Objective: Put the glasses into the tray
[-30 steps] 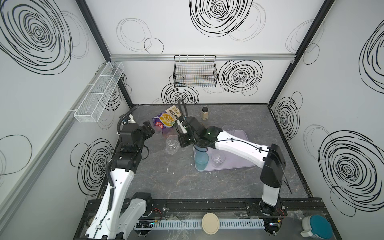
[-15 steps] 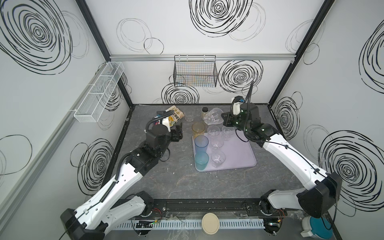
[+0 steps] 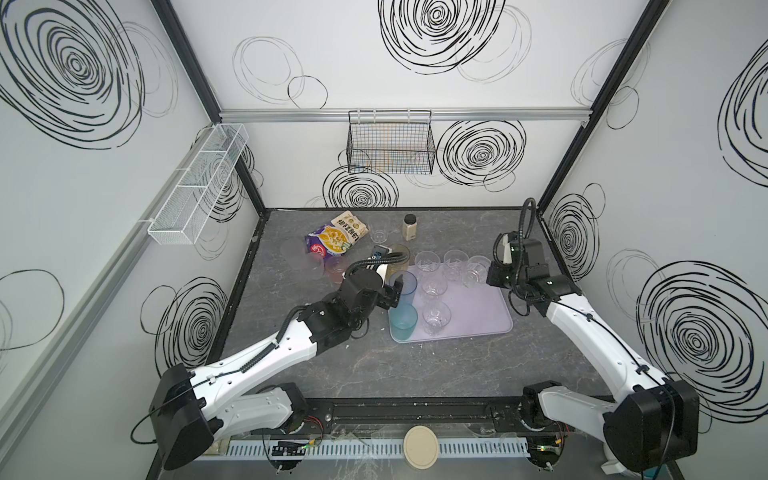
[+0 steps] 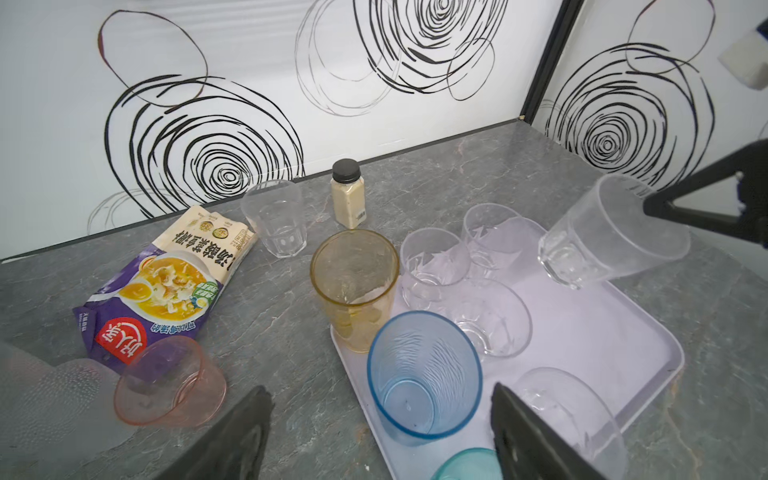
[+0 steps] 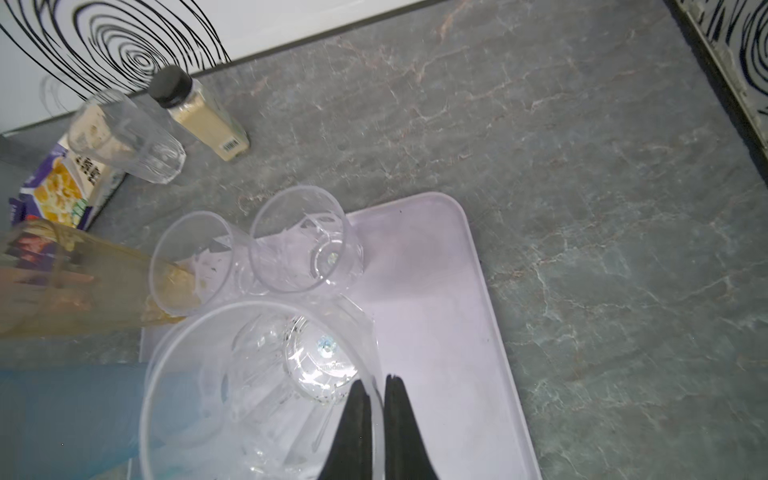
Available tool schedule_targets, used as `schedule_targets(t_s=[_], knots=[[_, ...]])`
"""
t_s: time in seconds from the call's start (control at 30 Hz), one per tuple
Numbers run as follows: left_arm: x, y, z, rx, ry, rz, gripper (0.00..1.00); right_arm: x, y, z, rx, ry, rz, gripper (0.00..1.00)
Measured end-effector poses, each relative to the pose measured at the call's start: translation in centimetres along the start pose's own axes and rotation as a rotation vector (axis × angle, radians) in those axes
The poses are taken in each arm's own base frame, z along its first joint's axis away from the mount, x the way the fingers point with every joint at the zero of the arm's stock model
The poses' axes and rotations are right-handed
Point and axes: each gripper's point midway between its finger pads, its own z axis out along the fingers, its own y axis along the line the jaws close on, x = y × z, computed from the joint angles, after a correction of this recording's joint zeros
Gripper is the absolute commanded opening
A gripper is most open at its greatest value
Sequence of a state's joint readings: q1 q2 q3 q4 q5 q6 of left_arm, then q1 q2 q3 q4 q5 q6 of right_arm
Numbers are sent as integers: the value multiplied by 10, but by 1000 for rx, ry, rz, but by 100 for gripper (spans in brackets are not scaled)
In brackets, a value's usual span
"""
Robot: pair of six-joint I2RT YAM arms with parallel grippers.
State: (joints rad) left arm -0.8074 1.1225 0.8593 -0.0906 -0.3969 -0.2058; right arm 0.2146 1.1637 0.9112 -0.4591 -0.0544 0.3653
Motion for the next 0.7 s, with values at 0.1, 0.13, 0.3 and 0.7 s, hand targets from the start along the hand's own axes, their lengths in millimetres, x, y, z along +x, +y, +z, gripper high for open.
schedule_targets(t_s=[0.1, 0.13, 0.3, 0.7], knots=[[12, 21, 4, -31, 16, -28, 86, 5, -3, 8, 24, 23, -4, 5], [17, 31, 5, -45, 25, -43, 86, 7, -4, 13, 33, 35, -6, 5], [41, 66, 6, -87, 60, -128, 86, 22, -7, 35, 74, 103, -22, 5], [48, 70, 7, -43, 66, -191, 86, 37, 8, 74, 91, 205, -31, 5]])
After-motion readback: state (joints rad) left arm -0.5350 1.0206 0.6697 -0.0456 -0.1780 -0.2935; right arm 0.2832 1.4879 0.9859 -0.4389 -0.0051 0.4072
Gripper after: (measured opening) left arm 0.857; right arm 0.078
